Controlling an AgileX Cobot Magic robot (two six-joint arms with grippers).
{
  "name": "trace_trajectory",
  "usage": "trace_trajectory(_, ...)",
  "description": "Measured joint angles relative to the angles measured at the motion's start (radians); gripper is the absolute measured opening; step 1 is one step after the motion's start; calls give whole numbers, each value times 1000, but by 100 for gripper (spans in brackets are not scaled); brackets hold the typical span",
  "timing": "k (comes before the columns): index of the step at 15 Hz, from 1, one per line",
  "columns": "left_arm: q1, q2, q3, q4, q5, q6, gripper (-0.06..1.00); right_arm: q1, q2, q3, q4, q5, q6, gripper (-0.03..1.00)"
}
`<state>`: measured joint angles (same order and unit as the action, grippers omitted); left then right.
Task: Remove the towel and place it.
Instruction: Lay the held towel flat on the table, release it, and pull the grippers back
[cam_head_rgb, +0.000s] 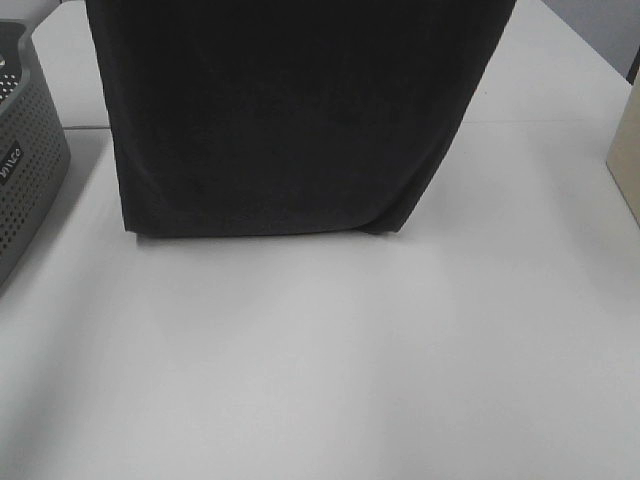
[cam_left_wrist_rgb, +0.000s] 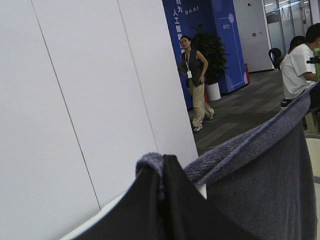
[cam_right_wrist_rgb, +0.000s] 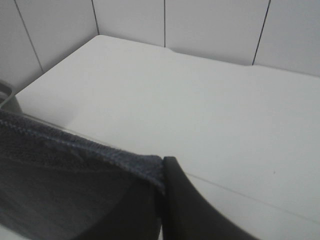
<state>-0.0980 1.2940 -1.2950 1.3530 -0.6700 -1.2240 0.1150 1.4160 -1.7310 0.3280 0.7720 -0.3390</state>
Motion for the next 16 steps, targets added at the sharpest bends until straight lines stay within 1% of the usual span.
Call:
trace_trajectory(2, 0, 88, -148, -4, 13, 6, 0, 0, 147, -256, -27, 52, 16, 1)
trace_trajectory(4, 0, 161, -281, -5, 47, 8, 0, 1, 276, -497, -28, 99, 24, 1)
trace_trajectory(6, 0, 216, -391, -5, 67, 13, 0, 4, 385, -693, -29, 113, 24, 1)
trace_trajectory(7, 0, 249, -432, -5, 67, 14, 0, 4, 433, -765, -33, 111, 27, 1)
trace_trajectory(8, 0, 286, -475, -5, 69, 15, 0, 4, 470, -809, -43, 100, 32, 1)
trace_trajectory(9, 0, 303, -492, -5, 70, 15, 0, 4, 487, -822, -50, 86, 36, 1)
trace_trajectory(10, 0, 371, -572, -5, 75, 15, 0, 7, 525, -836, -73, 2, 50, 1)
trace_trajectory(12, 0, 473, -690, -5, 74, 15, 0, 8, 565, -838, -96, -101, 65, 1)
trace_trajectory(14, 0, 538, -775, -5, 74, 15, 0, 8, 588, -840, -111, -140, 65, 1)
trace_trajectory(16, 6, 609, -847, -5, 63, 14, 0, 9, 626, -840, -130, -233, 65, 1)
